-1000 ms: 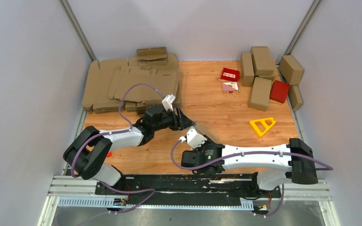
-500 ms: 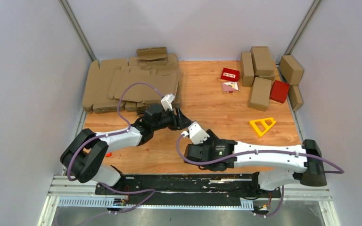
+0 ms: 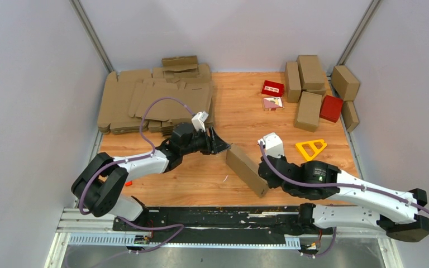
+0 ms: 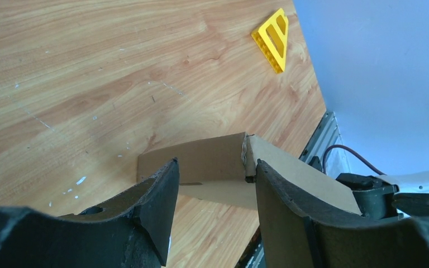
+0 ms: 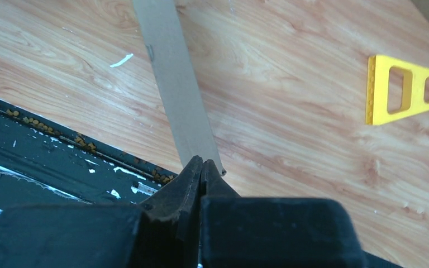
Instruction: Fold the paper box
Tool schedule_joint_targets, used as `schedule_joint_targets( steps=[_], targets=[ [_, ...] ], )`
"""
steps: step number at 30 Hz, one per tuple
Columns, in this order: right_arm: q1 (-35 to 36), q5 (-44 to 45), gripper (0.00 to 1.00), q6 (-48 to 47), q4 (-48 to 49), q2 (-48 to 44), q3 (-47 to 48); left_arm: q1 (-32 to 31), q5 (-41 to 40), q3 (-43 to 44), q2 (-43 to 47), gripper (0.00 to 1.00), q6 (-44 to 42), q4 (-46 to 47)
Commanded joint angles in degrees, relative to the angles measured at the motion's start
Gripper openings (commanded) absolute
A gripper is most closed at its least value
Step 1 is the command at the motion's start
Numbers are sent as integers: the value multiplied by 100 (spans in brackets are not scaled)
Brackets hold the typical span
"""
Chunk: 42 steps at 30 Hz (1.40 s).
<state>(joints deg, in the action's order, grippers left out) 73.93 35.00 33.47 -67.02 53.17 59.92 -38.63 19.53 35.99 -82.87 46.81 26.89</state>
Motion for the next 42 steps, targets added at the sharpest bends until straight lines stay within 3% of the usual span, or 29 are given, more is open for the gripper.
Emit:
schedule_joint_targets(
  steps=[1, 13, 20, 27, 37, 42],
  targets=[
    [-183, -458, 0, 324, -163, -172, -286, -73, -277, 12, -91, 59, -424, -871],
    [-201, -1094, 0, 588, 145, 112, -732, -135, -399, 67, 16, 58, -488, -1059],
    [-204, -833, 0, 844, -43, 402, -579, -167, -450, 49, 72, 58, -497, -1078],
    [-204, -671, 0, 753, -86, 180, -48, -197, -456, 63, 96, 58, -521, -1084],
    [-204, -835, 0, 1823, -183, -225, -1117, -215, -472, 92, 128, 58, -545, -1133],
    [-204, -775, 0, 1641, -186, -306, -813, -233, -485, 110, 127, 58, -558, -1151]
  ],
)
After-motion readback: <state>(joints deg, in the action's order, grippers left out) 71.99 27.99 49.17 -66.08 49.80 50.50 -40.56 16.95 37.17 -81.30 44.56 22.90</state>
